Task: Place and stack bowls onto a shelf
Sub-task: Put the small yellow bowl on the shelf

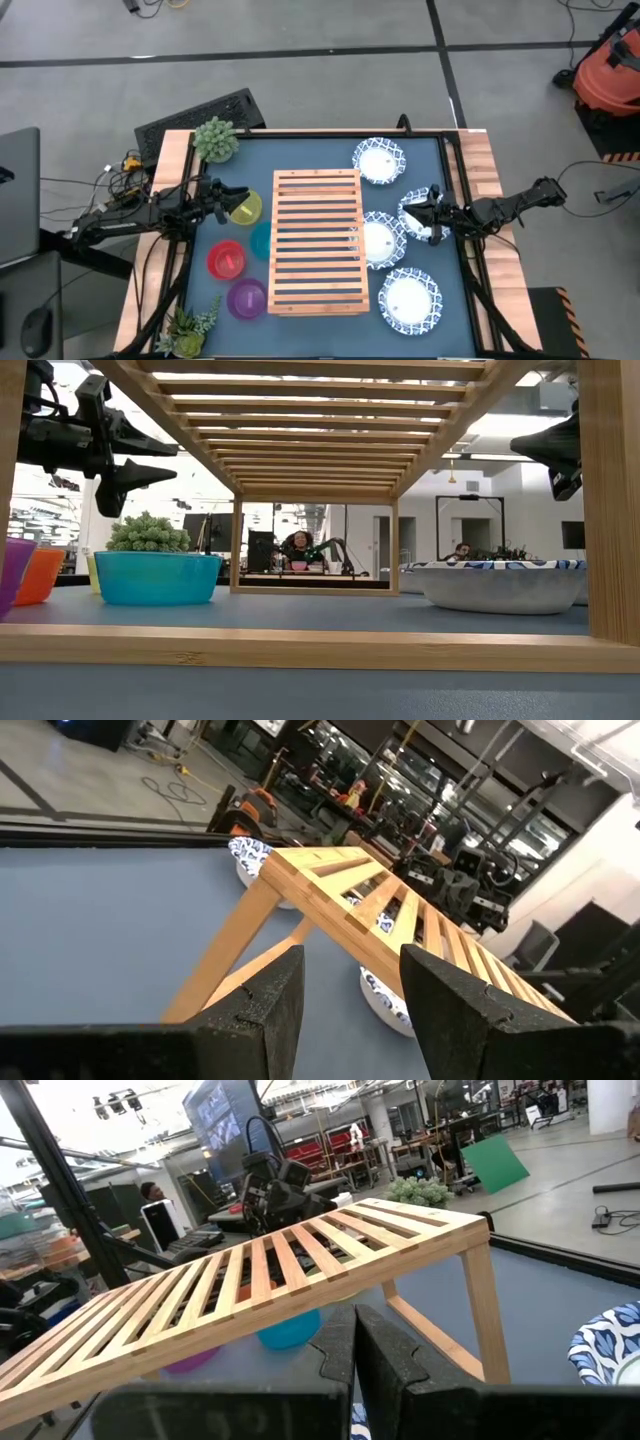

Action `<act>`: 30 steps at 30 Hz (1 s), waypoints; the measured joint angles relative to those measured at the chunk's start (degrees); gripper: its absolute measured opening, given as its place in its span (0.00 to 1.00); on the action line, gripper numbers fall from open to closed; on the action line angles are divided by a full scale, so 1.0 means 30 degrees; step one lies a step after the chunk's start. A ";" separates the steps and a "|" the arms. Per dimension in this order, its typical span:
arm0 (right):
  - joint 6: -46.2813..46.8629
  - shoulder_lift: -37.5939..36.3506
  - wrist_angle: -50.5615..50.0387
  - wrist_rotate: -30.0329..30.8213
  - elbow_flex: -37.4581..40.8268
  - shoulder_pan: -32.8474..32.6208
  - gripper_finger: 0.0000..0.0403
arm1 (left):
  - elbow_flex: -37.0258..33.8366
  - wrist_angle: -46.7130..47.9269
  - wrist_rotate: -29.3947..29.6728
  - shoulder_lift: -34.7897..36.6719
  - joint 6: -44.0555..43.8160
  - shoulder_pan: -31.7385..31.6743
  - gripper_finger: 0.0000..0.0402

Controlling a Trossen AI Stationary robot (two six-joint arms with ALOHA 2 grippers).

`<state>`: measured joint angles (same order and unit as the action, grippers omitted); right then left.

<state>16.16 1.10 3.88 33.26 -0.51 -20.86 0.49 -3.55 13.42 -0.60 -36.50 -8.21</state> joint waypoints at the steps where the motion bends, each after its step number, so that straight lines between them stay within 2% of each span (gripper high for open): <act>1: 0.0001 0.0007 0.0007 0.0007 -0.0001 0.0000 0.09 | 0.0000 -0.0019 0.0173 0.0000 -0.0087 0.0000 0.38; 6: 0.0233 0.0007 0.0007 -0.0022 0.0000 0.0000 0.09 | 0.0023 -0.0180 0.1590 0.0000 0.0015 0.0000 0.38; 9: 0.0305 0.0006 0.0015 -0.0036 0.0000 0.0000 0.09 | 0.0073 -0.0184 0.2225 -0.0018 -0.1625 -0.0007 0.38; 15: 0.0299 0.0005 0.0220 -0.0051 0.0000 0.0000 0.09 | 0.0087 -0.0110 0.2303 -0.0044 -0.4283 -0.0007 0.38; 21: 0.0724 0.0006 0.1022 -0.0051 -0.0128 0.0000 0.09 | 0.0117 0.0056 0.2341 -0.0044 -0.4492 -0.0007 0.38; 28: 0.2106 0.0007 0.3002 0.1195 -0.0182 0.0000 0.09 | 0.0160 0.0035 0.5664 -0.0044 -0.4423 -0.0007 0.38; 30: 0.2127 0.0000 0.3670 0.1503 -0.0211 0.0000 0.09 | 0.0160 -0.0004 0.6290 -0.0044 -0.5339 -0.0007 0.38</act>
<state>22.55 1.10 14.89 37.77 -1.15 -20.86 0.97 -3.56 32.29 -0.73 -52.52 -8.23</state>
